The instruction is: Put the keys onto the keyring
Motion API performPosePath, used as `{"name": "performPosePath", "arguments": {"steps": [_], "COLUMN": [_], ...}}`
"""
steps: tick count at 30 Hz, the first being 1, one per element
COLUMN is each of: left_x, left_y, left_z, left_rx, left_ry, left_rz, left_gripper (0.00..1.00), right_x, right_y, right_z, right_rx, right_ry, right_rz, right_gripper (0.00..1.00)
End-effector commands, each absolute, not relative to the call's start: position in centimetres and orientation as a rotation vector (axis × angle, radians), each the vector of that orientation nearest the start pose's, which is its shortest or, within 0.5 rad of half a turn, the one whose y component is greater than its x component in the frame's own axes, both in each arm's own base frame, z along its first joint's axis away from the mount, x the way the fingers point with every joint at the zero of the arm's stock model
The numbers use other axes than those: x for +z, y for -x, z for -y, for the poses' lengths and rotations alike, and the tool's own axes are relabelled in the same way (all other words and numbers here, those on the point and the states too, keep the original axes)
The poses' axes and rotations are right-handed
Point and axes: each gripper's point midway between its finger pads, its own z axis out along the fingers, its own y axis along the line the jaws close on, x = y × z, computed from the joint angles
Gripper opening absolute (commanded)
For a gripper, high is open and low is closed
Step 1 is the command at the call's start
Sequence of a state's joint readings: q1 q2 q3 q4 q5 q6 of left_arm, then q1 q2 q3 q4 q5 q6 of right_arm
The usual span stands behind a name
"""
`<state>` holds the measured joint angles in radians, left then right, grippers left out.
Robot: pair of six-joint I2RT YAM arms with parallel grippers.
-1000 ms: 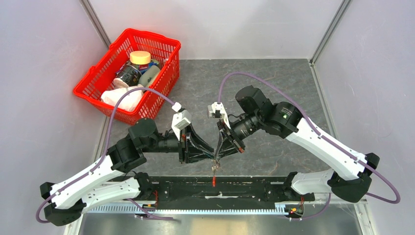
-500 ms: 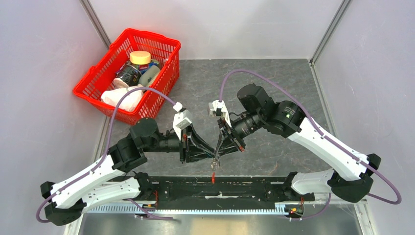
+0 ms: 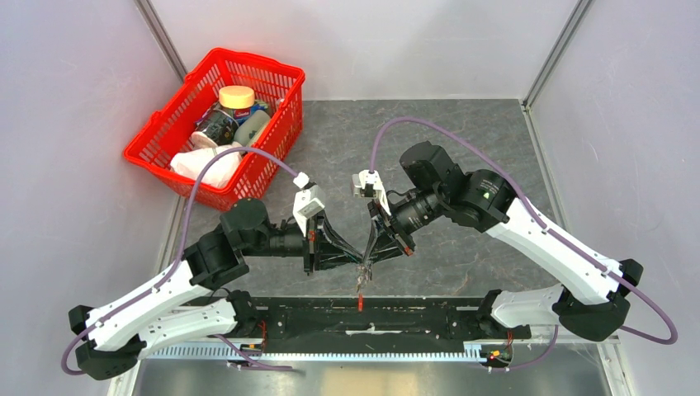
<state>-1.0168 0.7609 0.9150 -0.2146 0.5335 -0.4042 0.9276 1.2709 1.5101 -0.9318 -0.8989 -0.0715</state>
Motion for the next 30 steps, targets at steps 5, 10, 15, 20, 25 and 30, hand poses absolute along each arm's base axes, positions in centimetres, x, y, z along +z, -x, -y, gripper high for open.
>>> {"name": "performPosePath", "arguments": {"steps": [5,10,15,20,25,30], "left_x": [34.5,34.7,35.2,35.8,37.5,39.1], "left_y": [-5.2,-5.4,-5.7,-6.0,-5.9,-5.9], "left_z": [29.0,28.8,28.3,28.1,27.7,27.4], "left_rx": [-1.505,-1.49,-1.467,-1.451,-1.456,-1.457], "left_ry": [-1.007,-0.988,-0.962,-0.934,-0.915,-0.889], "left_rz": [-1.542,-1.525,-1.482,-1.442,-1.371,-1.298], "left_gripper": [0.02,0.02,0.02,0.02,0.02,0.02], "right_x": [36.2,36.9,37.7,39.0,39.5,39.3], "right_y": [-6.5,-6.8,-6.8,-6.9,-7.0,-7.0], "right_z": [-30.8,-30.9,-30.8,-30.8,-30.6,-30.8], "right_rx": [1.41,1.395,1.399,1.407,1.402,1.42], "right_ry": [1.524,1.483,1.457,1.396,1.351,1.326], "right_rz": [-1.647,-1.637,-1.615,-1.599,-1.597,-1.61], "right_gripper": [0.0,0.02,0.22,0.42,0.5,0.5]}}
